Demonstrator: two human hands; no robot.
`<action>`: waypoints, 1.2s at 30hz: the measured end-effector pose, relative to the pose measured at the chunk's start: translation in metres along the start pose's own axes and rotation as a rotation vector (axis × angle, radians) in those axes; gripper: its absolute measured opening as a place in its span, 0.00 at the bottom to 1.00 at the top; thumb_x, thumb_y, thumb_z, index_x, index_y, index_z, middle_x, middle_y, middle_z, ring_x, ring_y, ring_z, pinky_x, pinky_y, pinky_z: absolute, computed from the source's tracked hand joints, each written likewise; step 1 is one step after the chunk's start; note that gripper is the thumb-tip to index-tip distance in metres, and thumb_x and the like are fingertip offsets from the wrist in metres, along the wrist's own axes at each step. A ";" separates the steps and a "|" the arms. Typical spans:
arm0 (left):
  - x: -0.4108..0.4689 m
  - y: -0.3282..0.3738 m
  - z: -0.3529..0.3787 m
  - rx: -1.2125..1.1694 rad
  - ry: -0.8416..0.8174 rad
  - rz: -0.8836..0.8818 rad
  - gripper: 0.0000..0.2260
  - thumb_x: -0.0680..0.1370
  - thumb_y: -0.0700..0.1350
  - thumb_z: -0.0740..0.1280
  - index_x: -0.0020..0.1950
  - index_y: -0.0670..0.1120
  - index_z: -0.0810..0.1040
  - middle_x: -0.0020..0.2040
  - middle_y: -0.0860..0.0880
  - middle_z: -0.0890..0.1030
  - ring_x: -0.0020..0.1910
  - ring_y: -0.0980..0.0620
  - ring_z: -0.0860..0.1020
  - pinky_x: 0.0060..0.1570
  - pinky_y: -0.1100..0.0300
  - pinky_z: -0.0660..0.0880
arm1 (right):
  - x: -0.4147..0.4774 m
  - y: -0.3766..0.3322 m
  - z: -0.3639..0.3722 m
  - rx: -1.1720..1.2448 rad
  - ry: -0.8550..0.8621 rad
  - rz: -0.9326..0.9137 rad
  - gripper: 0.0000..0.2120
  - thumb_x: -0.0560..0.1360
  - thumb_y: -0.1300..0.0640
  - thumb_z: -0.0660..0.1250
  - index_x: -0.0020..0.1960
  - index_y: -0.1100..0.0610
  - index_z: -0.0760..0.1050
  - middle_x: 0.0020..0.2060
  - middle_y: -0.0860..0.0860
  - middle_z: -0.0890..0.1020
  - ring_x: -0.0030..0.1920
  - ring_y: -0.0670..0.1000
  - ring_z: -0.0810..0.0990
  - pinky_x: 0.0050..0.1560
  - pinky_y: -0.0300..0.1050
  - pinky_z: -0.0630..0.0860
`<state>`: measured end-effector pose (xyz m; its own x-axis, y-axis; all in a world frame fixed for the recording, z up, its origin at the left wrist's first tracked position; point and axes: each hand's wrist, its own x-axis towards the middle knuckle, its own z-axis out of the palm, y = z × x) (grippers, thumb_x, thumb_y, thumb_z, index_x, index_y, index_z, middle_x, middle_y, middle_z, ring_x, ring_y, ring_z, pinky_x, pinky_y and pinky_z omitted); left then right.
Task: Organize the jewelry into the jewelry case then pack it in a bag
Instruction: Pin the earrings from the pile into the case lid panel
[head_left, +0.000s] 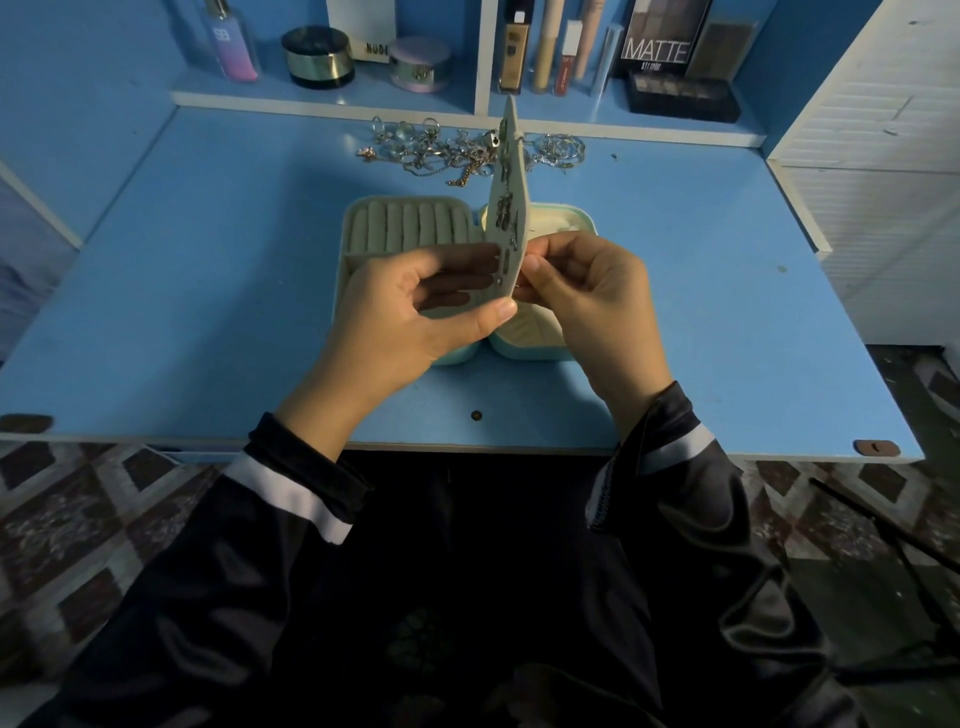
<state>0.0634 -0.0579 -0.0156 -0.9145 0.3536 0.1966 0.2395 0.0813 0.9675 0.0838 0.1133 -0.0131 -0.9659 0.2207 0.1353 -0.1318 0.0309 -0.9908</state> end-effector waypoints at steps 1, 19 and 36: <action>0.000 0.000 0.000 0.003 -0.001 0.001 0.25 0.68 0.50 0.76 0.62 0.41 0.79 0.57 0.48 0.84 0.56 0.51 0.82 0.61 0.53 0.77 | 0.000 0.000 0.000 -0.001 -0.001 -0.004 0.05 0.77 0.69 0.64 0.50 0.70 0.77 0.42 0.62 0.83 0.42 0.52 0.83 0.48 0.44 0.81; 0.001 -0.001 0.000 0.009 -0.009 0.012 0.23 0.68 0.51 0.76 0.61 0.46 0.80 0.56 0.50 0.84 0.56 0.52 0.82 0.60 0.56 0.77 | 0.003 0.002 0.003 0.004 0.025 -0.019 0.04 0.77 0.69 0.65 0.49 0.69 0.78 0.42 0.62 0.84 0.42 0.51 0.84 0.48 0.44 0.81; 0.001 0.000 0.000 0.035 0.000 0.024 0.26 0.69 0.50 0.76 0.63 0.39 0.79 0.57 0.47 0.84 0.57 0.51 0.82 0.62 0.52 0.77 | 0.002 0.004 0.002 0.011 0.021 -0.023 0.03 0.76 0.68 0.66 0.49 0.68 0.78 0.42 0.62 0.84 0.43 0.53 0.85 0.48 0.45 0.81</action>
<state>0.0626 -0.0580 -0.0157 -0.9082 0.3561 0.2200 0.2728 0.1049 0.9563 0.0810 0.1117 -0.0169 -0.9576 0.2409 0.1584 -0.1569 0.0254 -0.9873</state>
